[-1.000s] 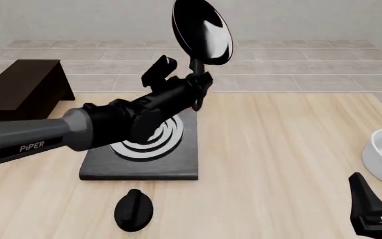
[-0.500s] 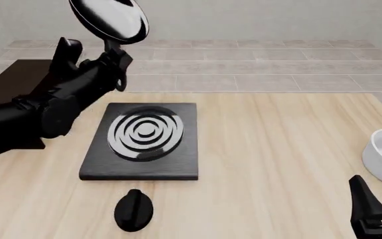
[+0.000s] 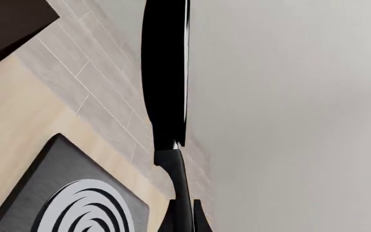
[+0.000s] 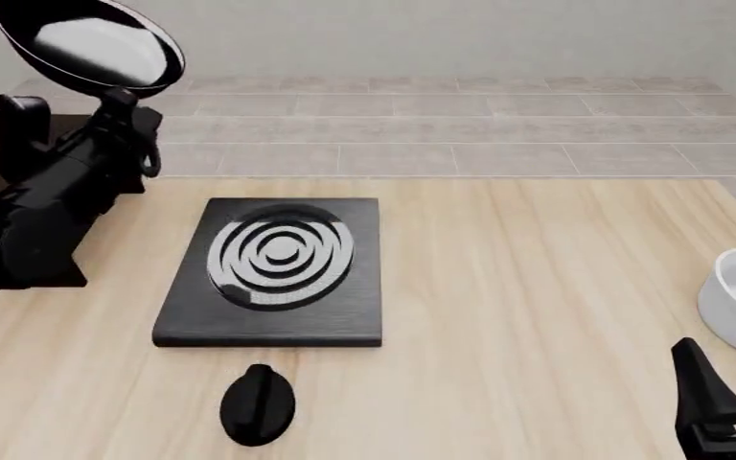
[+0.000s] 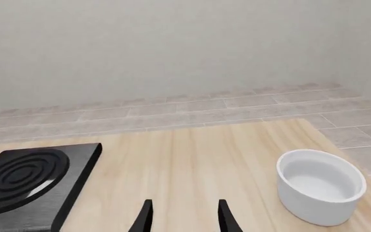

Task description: Put the frying pan on top of the cabinet.

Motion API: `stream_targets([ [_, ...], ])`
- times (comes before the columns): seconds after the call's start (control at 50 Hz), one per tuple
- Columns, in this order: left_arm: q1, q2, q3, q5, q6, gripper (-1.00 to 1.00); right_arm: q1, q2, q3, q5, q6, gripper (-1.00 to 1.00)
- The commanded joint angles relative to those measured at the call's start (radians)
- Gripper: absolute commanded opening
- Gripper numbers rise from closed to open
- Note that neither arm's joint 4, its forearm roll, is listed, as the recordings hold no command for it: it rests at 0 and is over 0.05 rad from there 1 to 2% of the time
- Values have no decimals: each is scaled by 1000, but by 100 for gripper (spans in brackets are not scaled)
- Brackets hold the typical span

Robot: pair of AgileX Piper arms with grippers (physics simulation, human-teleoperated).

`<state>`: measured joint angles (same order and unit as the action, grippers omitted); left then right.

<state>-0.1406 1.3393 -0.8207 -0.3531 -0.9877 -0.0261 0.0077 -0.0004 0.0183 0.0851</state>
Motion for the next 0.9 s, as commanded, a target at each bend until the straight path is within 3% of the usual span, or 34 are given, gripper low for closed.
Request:
stream_targets([
  [0.02, 88, -22, 32, -65, -92, -100, 3, 0, 0, 1, -3, 100],
  [0.5, 173, 48, 101, -207, -260, -100, 4, 5, 0, 0, -12, 100],
  [0.9, 227, 90, 103, -274, -303, -100, 7, 12, 0, -3, -16, 100],
])
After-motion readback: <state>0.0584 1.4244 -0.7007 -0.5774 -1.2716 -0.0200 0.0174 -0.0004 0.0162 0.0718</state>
